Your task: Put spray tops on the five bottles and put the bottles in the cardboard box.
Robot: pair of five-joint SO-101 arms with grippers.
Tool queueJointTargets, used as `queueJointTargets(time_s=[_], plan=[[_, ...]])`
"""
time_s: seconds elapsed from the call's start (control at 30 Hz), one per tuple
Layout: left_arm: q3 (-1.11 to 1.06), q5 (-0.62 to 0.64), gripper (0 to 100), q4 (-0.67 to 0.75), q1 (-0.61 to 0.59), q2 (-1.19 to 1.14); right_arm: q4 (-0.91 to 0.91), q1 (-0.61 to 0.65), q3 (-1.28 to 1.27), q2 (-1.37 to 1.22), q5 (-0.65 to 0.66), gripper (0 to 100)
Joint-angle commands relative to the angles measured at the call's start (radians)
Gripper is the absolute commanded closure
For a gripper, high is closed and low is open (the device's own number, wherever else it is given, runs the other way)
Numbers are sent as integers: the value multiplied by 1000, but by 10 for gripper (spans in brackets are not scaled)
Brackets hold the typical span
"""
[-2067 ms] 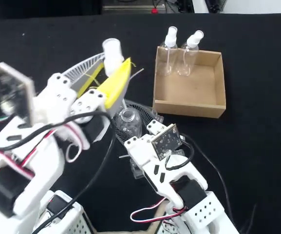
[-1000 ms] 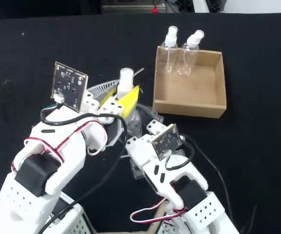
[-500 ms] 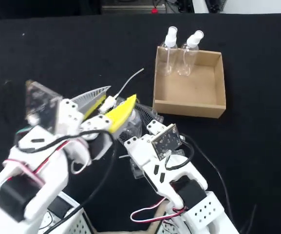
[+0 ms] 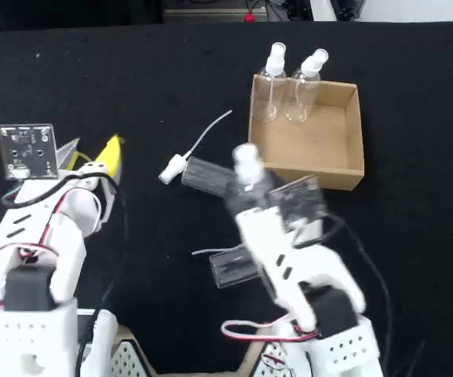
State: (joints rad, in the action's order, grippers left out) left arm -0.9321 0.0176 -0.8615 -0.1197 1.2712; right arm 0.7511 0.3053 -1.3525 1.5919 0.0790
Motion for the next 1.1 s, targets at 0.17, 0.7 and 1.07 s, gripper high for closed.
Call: queueJointTargets(time_s=[0.17,0.7,1.07], plan=[[-452,-3,812,404,-70,12,14,-356,234,2,-6,981],[-630,-3,812,560,-70,11,-669,-506,257,-607,-6,983],[-631,-3,812,560,-70,11,-1226,-520,266,-1116,3,982]])
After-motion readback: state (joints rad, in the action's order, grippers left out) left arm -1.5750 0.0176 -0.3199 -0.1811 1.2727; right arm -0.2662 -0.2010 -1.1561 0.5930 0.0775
